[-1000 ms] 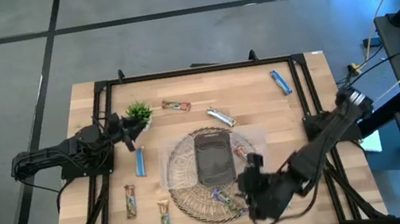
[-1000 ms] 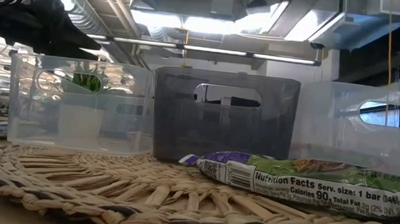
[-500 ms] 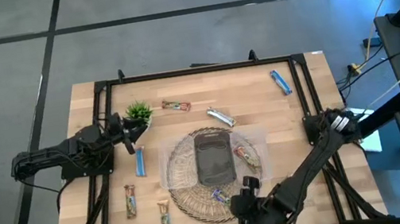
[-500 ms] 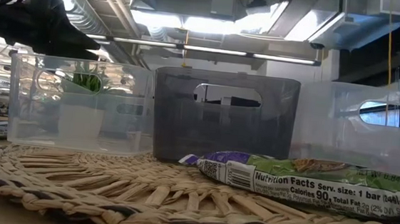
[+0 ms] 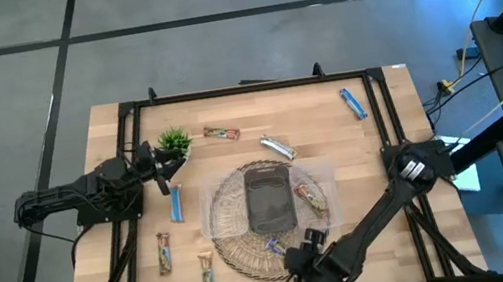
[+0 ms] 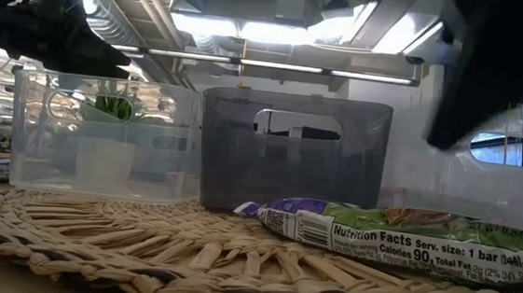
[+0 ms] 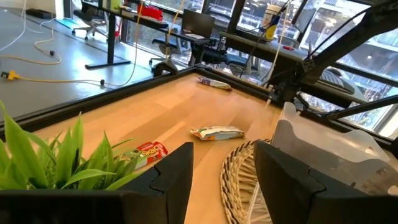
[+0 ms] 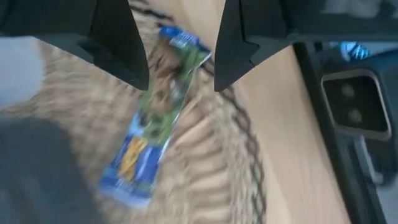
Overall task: Pick and place Granola Bars by type
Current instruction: Put the blue granola bar into the black bin
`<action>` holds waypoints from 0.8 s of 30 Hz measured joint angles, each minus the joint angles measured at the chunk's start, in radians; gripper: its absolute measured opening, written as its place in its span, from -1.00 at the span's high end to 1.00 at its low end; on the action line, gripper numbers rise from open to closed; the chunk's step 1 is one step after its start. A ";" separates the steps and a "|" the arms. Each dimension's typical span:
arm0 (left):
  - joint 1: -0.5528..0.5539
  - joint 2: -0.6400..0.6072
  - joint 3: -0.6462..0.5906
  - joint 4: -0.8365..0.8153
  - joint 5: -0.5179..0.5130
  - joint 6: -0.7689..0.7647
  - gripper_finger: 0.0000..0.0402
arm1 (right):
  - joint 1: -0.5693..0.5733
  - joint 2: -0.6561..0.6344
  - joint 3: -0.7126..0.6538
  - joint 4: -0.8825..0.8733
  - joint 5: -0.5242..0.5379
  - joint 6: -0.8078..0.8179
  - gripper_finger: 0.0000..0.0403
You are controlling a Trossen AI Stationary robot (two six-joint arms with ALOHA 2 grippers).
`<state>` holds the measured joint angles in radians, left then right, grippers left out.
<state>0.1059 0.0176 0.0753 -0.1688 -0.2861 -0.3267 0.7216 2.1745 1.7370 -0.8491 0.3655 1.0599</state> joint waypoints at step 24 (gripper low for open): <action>0.000 0.000 0.000 0.000 0.000 0.000 0.18 | -0.026 0.032 0.000 0.029 -0.019 -0.016 -0.39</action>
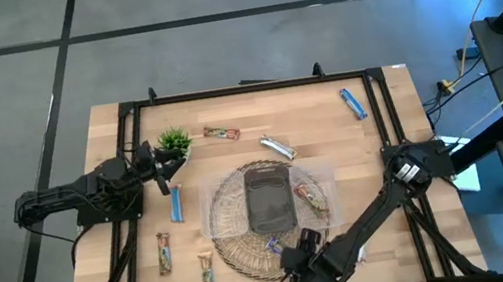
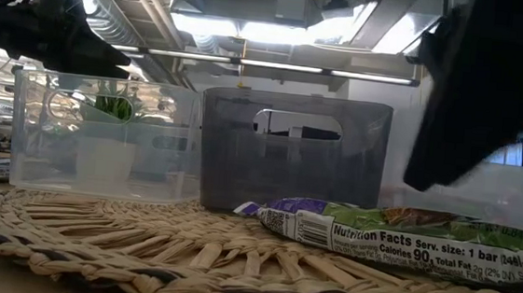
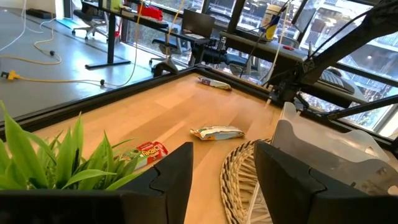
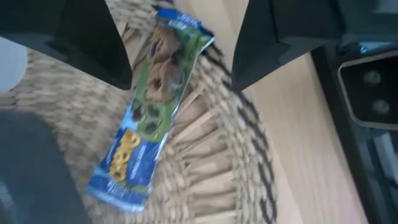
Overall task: Pick and place Granola Bars by type
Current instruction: Put the blue granola bar into the black bin
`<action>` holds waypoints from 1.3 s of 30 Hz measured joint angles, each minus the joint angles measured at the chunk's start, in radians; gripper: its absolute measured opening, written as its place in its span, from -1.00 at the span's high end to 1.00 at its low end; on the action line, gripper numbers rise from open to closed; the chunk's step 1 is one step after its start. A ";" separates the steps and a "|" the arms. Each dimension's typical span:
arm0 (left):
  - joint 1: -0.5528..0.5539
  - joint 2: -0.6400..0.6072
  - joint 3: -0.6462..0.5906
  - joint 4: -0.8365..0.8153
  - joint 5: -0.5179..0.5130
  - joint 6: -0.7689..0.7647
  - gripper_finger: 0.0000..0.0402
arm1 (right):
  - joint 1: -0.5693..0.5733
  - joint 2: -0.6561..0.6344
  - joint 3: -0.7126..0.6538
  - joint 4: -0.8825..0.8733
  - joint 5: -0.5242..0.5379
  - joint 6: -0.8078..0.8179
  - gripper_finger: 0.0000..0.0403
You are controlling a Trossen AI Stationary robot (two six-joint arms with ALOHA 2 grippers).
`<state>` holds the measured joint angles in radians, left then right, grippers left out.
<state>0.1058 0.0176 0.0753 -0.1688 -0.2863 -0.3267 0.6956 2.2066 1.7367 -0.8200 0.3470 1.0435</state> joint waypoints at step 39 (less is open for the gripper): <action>0.000 0.000 0.000 0.000 0.000 -0.001 0.18 | -0.021 0.031 -0.070 0.044 -0.097 0.080 0.10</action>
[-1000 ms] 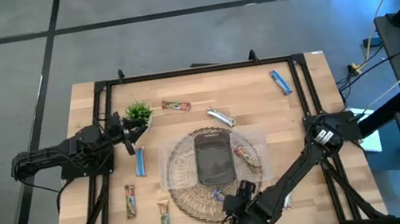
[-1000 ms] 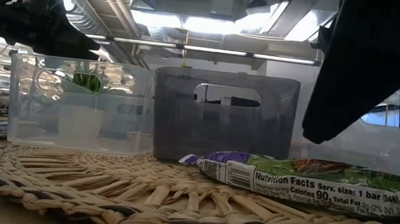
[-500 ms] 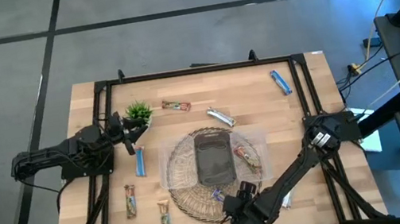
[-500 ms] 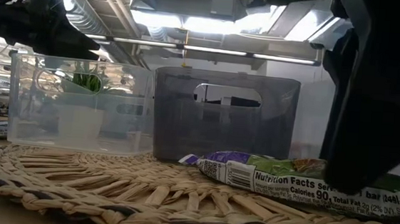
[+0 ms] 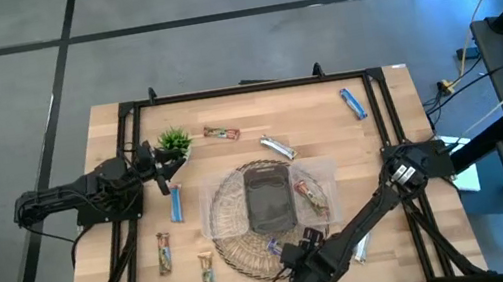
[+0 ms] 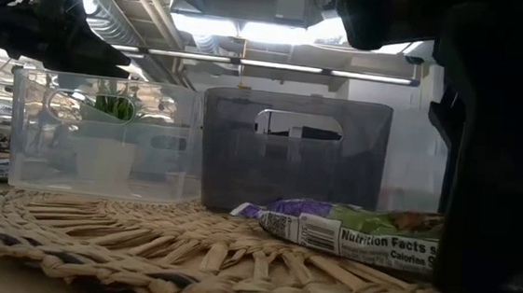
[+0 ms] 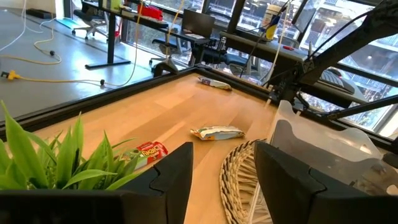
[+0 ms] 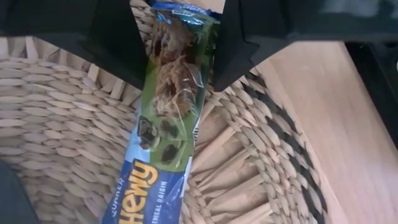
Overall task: Pick and place Granola Bars by type
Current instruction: Put the blue granola bar into the black bin
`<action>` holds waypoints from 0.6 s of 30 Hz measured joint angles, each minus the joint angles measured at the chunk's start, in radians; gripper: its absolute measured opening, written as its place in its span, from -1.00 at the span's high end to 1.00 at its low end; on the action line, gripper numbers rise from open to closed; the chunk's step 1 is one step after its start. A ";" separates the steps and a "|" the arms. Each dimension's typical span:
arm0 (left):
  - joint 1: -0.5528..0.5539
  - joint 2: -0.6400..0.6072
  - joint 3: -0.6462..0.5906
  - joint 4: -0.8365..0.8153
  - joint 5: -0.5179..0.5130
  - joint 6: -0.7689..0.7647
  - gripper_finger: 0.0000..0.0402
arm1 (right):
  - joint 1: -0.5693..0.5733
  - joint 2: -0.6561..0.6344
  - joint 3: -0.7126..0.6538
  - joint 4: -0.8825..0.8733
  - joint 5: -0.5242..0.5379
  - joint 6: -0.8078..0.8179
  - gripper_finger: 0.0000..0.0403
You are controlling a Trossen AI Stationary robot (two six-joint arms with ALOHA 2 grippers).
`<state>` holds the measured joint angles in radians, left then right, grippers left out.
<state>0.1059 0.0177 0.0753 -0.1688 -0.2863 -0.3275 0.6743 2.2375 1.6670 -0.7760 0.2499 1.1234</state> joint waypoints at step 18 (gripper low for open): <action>0.000 0.000 0.000 0.008 0.000 -0.026 0.20 | -0.002 0.005 0.050 -0.022 -0.027 -0.009 0.52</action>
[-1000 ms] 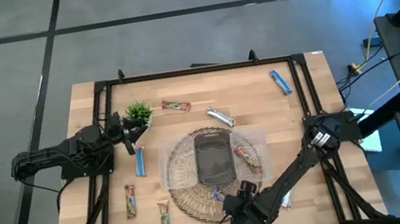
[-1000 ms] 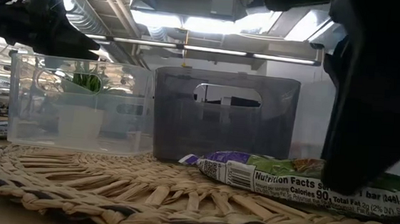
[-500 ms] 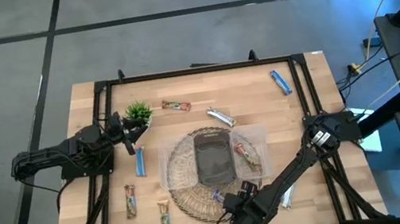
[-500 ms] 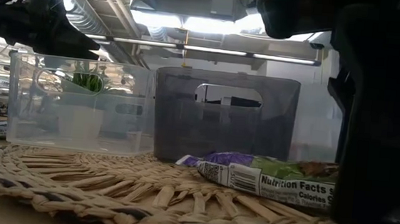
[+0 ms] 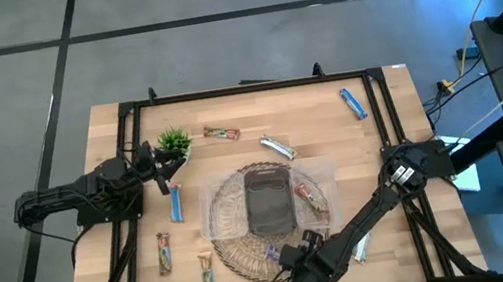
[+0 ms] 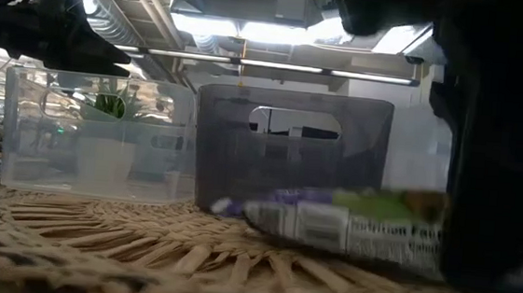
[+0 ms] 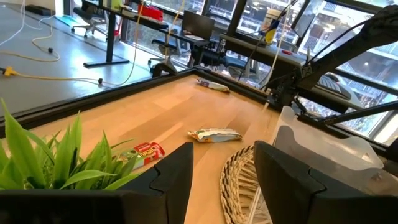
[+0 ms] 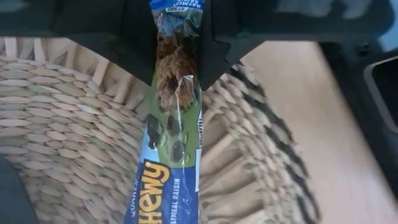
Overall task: Pick and place Granola Bars by type
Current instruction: Put the blue granola bar into the black bin
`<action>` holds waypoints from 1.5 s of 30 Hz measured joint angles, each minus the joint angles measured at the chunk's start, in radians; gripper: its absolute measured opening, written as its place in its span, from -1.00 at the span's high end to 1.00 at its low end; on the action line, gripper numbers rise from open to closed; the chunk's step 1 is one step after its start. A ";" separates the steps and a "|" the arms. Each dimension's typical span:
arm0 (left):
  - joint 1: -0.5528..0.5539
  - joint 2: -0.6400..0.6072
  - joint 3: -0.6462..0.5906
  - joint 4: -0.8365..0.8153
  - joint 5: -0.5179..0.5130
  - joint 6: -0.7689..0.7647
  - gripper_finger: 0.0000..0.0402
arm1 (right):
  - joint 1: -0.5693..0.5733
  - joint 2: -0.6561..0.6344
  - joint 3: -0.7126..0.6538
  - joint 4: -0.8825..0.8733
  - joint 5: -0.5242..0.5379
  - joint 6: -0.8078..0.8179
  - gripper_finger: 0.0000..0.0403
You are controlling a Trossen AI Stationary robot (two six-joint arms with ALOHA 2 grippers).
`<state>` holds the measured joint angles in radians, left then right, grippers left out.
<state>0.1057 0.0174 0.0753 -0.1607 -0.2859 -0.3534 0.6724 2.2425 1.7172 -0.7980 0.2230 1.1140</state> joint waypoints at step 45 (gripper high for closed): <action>0.000 0.000 0.000 0.238 0.368 0.126 0.20 | -0.388 0.000 0.286 -0.503 -0.017 -0.071 0.53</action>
<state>0.1059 0.0174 0.0753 0.0772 0.0822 -0.2272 0.2840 2.2421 2.0035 -1.3007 0.2058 1.0431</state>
